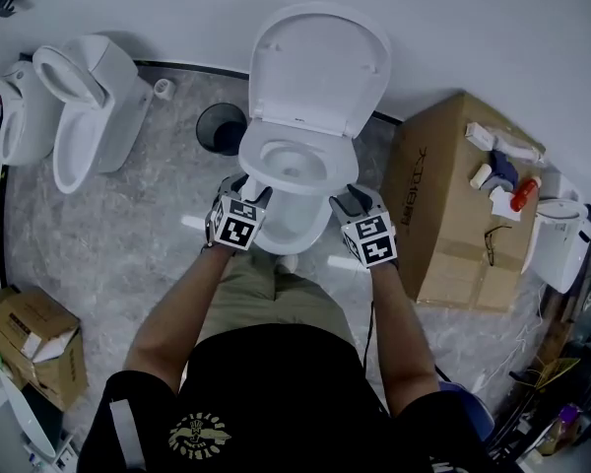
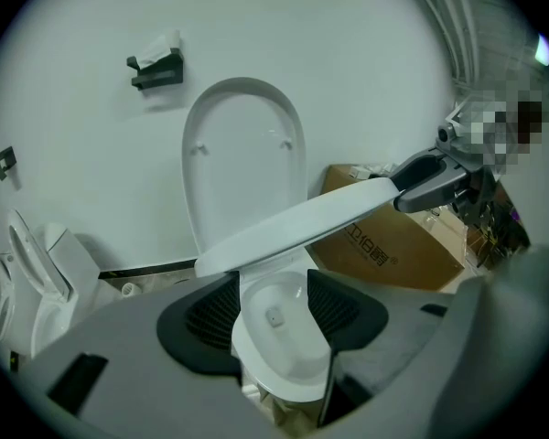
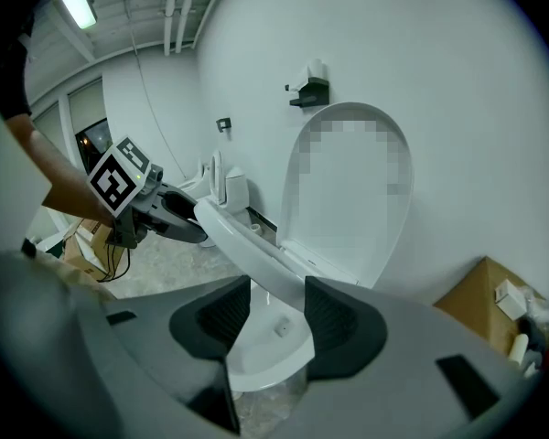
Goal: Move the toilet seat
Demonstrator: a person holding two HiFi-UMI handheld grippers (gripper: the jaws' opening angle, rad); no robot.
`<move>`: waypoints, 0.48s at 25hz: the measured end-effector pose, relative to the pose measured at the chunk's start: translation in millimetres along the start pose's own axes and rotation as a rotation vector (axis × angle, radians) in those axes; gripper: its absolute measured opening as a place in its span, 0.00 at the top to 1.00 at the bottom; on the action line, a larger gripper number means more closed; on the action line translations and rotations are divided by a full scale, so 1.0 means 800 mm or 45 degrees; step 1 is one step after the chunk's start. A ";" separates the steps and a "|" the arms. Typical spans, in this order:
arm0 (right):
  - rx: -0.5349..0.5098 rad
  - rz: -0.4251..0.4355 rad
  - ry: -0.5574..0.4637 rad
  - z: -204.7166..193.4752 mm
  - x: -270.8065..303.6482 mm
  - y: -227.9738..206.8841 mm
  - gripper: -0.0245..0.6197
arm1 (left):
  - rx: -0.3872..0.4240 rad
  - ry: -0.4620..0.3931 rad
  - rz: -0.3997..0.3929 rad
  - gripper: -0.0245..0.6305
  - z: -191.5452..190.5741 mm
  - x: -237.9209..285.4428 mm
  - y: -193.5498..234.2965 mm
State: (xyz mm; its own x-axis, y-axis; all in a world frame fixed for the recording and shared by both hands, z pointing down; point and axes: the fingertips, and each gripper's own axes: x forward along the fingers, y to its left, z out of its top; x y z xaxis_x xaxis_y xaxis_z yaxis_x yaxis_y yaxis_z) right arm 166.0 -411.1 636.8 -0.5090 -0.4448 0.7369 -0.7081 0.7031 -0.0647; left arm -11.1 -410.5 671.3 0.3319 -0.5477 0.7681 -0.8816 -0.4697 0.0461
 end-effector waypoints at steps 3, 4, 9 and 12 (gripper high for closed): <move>0.021 -0.020 -0.015 0.015 0.000 -0.011 0.65 | 0.001 -0.015 -0.020 0.59 0.015 0.002 0.007; 0.030 -0.030 -0.022 0.021 0.001 -0.016 0.66 | 0.006 -0.019 -0.027 0.59 0.022 0.003 0.009; 0.062 -0.079 -0.049 0.049 0.006 -0.044 0.67 | 0.045 -0.033 -0.048 0.59 0.053 0.013 0.024; 0.068 -0.104 -0.059 0.067 0.010 -0.058 0.68 | 0.072 -0.042 -0.063 0.59 0.070 0.018 0.034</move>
State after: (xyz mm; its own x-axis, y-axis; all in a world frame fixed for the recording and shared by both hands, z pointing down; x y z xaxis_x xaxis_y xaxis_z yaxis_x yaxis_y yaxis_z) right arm 168.6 -477.1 609.7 -0.4697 -0.5255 0.7094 -0.7725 0.6337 -0.0421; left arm -11.8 -469.8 648.0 0.3862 -0.5449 0.7442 -0.8439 -0.5345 0.0466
